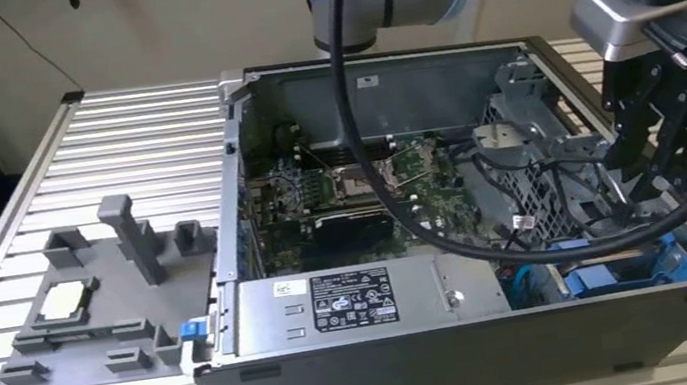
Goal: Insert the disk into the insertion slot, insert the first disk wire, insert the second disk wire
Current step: 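Insert the first disk wire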
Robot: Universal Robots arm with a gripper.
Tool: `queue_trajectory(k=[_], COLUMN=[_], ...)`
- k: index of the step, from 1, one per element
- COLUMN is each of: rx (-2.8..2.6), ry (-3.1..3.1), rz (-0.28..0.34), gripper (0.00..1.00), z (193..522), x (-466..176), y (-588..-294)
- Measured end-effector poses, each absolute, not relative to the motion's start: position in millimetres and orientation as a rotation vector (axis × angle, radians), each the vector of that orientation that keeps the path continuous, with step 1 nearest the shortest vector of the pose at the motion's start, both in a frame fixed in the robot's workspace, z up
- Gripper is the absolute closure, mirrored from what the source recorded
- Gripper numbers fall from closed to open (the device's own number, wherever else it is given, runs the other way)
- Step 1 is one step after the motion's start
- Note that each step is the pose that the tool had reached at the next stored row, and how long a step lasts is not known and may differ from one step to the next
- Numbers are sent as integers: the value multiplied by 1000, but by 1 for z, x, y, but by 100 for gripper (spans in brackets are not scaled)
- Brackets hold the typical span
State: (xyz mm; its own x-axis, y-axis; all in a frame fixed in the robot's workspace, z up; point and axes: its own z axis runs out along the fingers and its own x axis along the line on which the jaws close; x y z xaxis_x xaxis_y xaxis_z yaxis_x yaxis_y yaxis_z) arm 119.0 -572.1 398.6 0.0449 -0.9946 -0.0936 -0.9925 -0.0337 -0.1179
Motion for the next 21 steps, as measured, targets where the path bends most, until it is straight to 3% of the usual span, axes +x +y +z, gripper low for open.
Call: queue_trajectory(k=[21], rx=[-2201], ry=[1994], rz=[-4], gripper=[59], z=[394], x=[130], y=[-565])
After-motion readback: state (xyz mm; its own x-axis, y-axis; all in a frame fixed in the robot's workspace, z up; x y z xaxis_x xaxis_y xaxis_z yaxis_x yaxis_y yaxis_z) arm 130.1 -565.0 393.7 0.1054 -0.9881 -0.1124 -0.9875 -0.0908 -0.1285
